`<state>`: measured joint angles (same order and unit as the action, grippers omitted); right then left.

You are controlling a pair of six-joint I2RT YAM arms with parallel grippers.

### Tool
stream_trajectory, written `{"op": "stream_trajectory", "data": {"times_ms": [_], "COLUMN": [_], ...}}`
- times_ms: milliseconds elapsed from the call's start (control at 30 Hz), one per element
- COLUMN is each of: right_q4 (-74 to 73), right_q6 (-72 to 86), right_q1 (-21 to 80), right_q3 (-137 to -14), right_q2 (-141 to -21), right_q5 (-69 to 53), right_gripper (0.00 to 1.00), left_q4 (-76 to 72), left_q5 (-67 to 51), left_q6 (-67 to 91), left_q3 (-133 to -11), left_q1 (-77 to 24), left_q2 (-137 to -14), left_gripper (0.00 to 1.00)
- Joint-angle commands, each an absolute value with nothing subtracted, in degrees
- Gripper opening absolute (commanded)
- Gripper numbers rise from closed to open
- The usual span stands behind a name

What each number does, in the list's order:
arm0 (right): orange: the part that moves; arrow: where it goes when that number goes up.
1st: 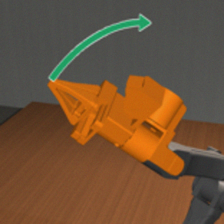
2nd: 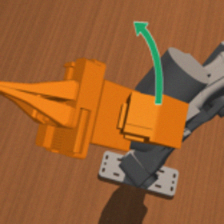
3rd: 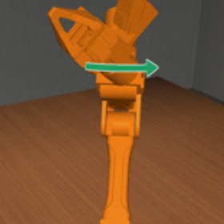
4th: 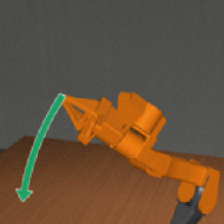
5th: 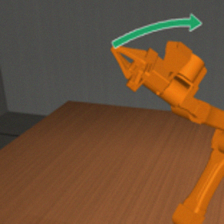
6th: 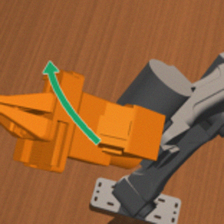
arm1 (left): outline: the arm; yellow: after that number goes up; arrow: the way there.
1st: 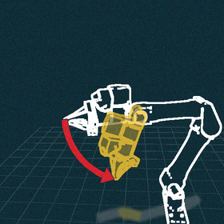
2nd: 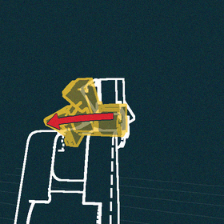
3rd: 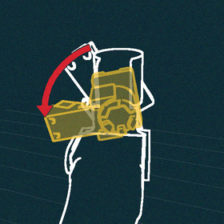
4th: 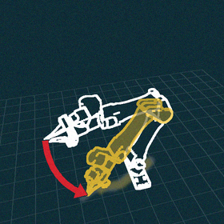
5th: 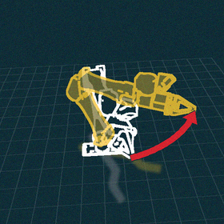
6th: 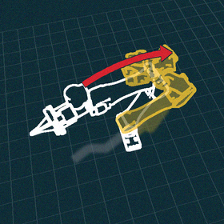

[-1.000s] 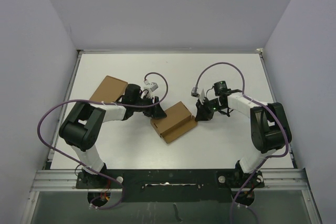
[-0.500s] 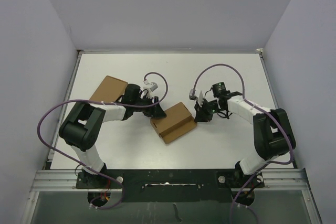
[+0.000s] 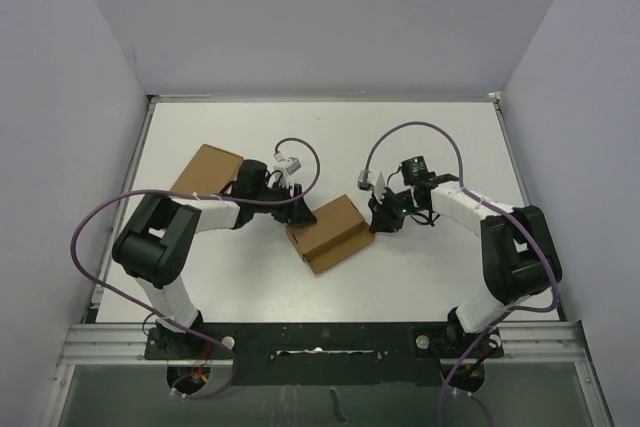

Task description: Fold the paper box

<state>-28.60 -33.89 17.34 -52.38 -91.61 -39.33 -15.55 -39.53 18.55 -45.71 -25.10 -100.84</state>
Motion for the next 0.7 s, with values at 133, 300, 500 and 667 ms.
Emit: {"op": "stream_trajectory", "data": {"times_ms": [133, 300, 500, 667], "right_q4": [-27.86, -27.81, -27.41, -25.14], "right_q6": [-33.76, -33.99, -32.26, -29.73], "right_q1": [19.07, 21.16, 21.51, 21.56], "right_q3": [-54.67, -55.16, -56.12, -56.76], "right_q2": [-89.54, -89.33, -89.93, -89.55], "right_q5": [-37.6, -36.37, -34.9, -32.81], "right_gripper": [0.02, 0.02, 0.02, 0.02], "left_q4": [-11.56, -10.46, -10.36, -9.98], "left_q5": [-39.0, -38.82, -39.19, -39.93], "left_q6": [15.12, 15.12, 15.04, 14.44], "left_q3": [-47.54, -48.28, -48.26, -48.74], "left_q1": [-25.37, -25.75, -26.08, -26.88], "left_q2": [-99.83, -99.63, -99.74, -100.14], "left_gripper": [0.47, 0.47, 0.47, 0.47]}}
